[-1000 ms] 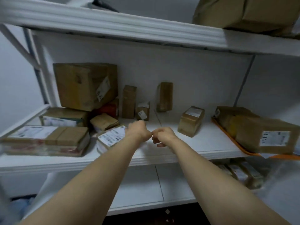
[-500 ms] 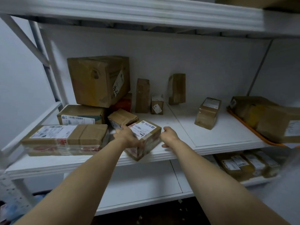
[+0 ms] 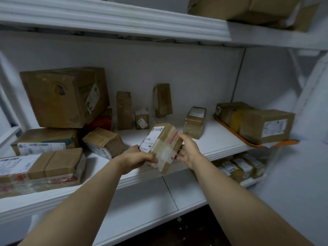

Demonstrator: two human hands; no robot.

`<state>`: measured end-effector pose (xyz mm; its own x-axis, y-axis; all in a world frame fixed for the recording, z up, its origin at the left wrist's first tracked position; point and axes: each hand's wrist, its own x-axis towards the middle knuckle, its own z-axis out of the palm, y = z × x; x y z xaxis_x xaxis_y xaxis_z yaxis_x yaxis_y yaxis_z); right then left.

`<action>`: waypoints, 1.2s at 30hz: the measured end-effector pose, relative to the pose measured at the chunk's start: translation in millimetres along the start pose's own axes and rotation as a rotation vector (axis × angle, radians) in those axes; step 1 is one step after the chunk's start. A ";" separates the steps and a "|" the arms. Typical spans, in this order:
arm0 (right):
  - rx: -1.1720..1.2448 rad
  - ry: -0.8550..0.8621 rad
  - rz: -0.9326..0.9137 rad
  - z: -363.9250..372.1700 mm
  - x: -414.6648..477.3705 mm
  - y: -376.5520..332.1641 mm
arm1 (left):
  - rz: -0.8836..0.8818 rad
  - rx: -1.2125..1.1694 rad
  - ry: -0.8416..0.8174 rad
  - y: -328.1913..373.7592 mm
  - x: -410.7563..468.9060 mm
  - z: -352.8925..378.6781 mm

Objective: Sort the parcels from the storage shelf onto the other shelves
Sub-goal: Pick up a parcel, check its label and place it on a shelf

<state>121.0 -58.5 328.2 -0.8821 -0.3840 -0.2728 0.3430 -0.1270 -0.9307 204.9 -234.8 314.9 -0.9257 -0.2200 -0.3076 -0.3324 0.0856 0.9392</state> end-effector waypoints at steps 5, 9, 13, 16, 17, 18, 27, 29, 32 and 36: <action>-0.226 -0.045 0.020 -24.9 -3.4 0.2 | 0.191 0.493 0.318 1.9 3.7 25.0; -0.103 -0.066 -0.016 -37.9 -6.3 4.3 | 0.206 0.339 0.236 2.0 5.1 39.1; -0.112 -0.133 -0.085 -52.2 -9.6 8.4 | 0.075 -0.304 0.156 6.2 9.5 39.9; -0.352 -0.173 -0.154 -58.4 -8.0 15.5 | 0.083 -0.455 0.248 5.5 14.0 39.9; -0.407 -0.166 -0.175 -59.5 -6.7 18.5 | 0.107 -0.429 0.276 5.6 12.2 42.0; -0.422 -0.155 -0.184 -60.7 -5.0 21.2 | 0.133 -0.399 0.296 6.0 10.0 44.8; 0.059 -0.311 0.163 -76.0 -7.5 19.6 | 0.211 -0.389 0.296 10.1 2.3 51.5; 0.041 -0.248 0.132 -71.8 -8.1 20.5 | 0.209 -0.349 0.252 12.3 1.5 54.7; -0.024 -0.187 0.034 -73.6 -4.7 21.9 | 0.123 -0.472 0.157 18.6 2.6 59.9; -0.175 -0.240 -0.029 -79.7 -6.5 15.6 | -0.019 -0.448 0.074 19.3 10.7 58.4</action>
<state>106.4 14.9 296.0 -0.7821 -0.5902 -0.1997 0.2396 0.0111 -0.9708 178.0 -178.7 320.8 -0.8995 -0.2874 -0.3291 -0.2235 -0.3446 0.9118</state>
